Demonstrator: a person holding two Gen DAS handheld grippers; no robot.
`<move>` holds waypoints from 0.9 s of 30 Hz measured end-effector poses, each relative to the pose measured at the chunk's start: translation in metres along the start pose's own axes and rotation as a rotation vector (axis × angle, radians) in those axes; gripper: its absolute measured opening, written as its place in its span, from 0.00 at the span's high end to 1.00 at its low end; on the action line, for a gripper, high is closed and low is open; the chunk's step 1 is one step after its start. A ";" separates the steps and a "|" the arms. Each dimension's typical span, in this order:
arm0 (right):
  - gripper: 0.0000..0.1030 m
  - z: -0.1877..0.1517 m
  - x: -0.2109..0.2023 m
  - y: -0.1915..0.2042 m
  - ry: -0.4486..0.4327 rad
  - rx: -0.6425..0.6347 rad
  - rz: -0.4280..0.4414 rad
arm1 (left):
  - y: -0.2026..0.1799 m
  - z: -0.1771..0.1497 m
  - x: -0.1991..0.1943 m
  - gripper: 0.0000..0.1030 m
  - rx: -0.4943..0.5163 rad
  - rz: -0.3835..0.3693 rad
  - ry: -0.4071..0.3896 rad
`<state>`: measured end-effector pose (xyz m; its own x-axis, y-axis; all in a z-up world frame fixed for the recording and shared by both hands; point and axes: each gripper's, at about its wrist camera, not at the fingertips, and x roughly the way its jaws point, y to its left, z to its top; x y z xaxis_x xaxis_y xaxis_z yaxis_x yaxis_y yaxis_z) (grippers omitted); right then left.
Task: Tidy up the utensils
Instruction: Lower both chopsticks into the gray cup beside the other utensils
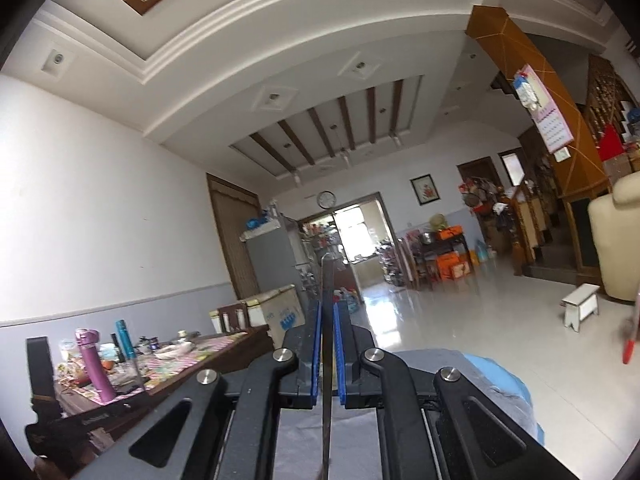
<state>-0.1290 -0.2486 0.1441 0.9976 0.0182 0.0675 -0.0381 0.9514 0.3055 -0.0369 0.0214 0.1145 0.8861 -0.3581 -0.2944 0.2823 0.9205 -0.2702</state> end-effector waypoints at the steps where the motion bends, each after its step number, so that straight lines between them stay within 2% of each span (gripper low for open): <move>1: 0.93 0.000 -0.001 0.002 -0.002 -0.002 0.011 | 0.000 0.000 0.001 0.95 0.000 0.001 0.004; 6: 0.93 -0.005 0.002 0.018 0.014 0.002 0.074 | 0.002 0.000 0.006 0.95 -0.017 -0.010 0.024; 12: 0.93 -0.025 0.016 0.032 0.097 0.025 0.146 | -0.001 -0.001 0.007 0.95 -0.022 -0.029 0.032; 20: 0.93 -0.059 0.026 0.047 0.205 -0.035 0.163 | -0.007 -0.005 0.012 0.95 -0.022 -0.043 0.037; 27: 0.93 -0.088 0.032 0.043 0.297 -0.056 0.156 | -0.013 -0.019 0.028 0.95 0.010 -0.010 0.053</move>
<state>-0.0935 -0.1801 0.0755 0.9537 0.2462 -0.1729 -0.1970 0.9453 0.2599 -0.0224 -0.0039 0.0927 0.8627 -0.3748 -0.3395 0.2950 0.9183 -0.2641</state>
